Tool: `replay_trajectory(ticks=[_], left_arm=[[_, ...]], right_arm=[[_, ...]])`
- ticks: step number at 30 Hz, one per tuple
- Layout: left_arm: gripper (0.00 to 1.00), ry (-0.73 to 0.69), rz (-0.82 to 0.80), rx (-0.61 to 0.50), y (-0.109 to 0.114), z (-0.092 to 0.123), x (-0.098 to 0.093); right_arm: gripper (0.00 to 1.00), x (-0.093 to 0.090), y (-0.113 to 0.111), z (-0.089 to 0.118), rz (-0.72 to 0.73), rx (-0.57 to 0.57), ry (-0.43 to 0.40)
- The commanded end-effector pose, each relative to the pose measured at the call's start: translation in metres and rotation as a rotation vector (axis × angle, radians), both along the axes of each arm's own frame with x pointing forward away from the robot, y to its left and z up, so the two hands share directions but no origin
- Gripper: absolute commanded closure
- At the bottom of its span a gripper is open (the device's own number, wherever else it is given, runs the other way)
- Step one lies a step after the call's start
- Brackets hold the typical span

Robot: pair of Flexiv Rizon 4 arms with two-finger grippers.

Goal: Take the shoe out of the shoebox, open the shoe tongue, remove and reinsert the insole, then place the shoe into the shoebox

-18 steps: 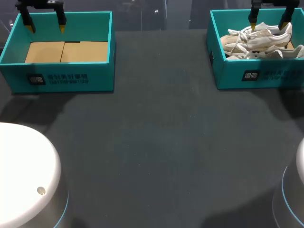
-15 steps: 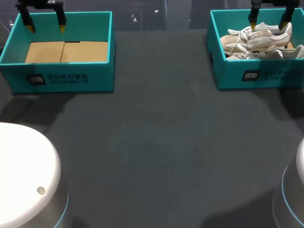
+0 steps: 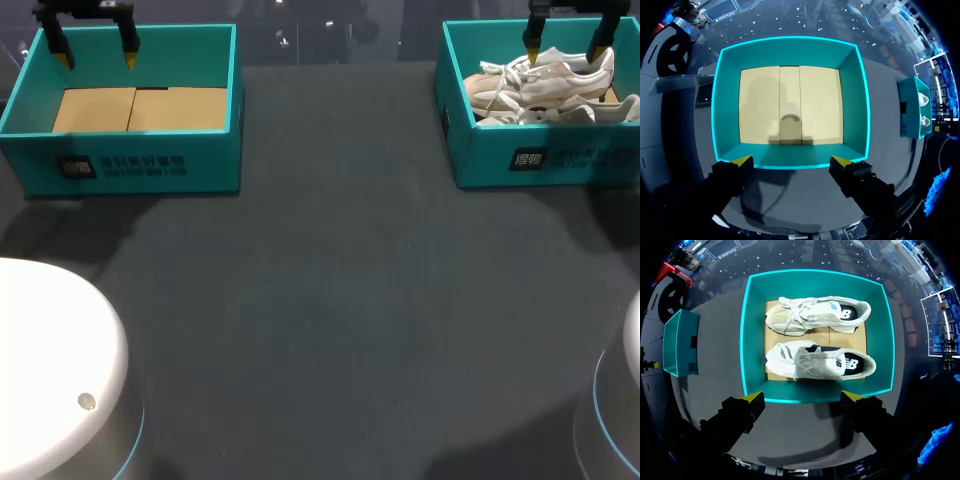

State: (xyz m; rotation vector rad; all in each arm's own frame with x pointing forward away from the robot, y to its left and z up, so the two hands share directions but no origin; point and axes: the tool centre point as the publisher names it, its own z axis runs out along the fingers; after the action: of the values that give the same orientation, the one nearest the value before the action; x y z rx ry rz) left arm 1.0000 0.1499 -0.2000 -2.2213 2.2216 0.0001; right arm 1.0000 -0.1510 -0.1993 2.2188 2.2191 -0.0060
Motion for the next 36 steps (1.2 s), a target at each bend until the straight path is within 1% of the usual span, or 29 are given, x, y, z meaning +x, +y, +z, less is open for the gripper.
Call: replay_trajectory(ticks=[1,4,7,15,20,23,29,36], left_arm=[[0.0,0.0,0.0,0.0,0.0,0.0,0.0],[0.0,0.0,0.0,0.0,0.0,0.0,0.0],[0.0,0.0,0.0,0.0,0.0,0.0,0.0],[0.0,0.0,0.0,0.0,0.0,0.0,0.0],[0.0,0.0,0.0,0.0,0.0,0.0,0.0],[0.0,0.0,0.0,0.0,0.0,0.0,0.0],[0.0,0.0,0.0,0.0,0.0,0.0,0.0],[0.0,0.0,0.0,0.0,0.0,0.0,0.0]], right_arm=[[0.0,0.0,-0.002,-0.002,-0.001,-0.013,0.0],[0.0,0.0,-0.009,-0.004,-0.009,-0.04,-0.003],[0.0,0.003,-0.024,-0.009,-0.025,-0.057,0.001],[0.0,0.002,-0.066,-0.022,-0.088,-0.099,0.012],[0.0,0.001,-0.087,-0.032,-0.097,-0.125,0.021],[0.0,0.004,-0.099,-0.039,-0.096,-0.147,0.022],[0.0,0.009,-0.114,-0.053,-0.09,-0.177,0.027],[0.0,0.011,-0.129,-0.072,-0.084,-0.206,0.029]])
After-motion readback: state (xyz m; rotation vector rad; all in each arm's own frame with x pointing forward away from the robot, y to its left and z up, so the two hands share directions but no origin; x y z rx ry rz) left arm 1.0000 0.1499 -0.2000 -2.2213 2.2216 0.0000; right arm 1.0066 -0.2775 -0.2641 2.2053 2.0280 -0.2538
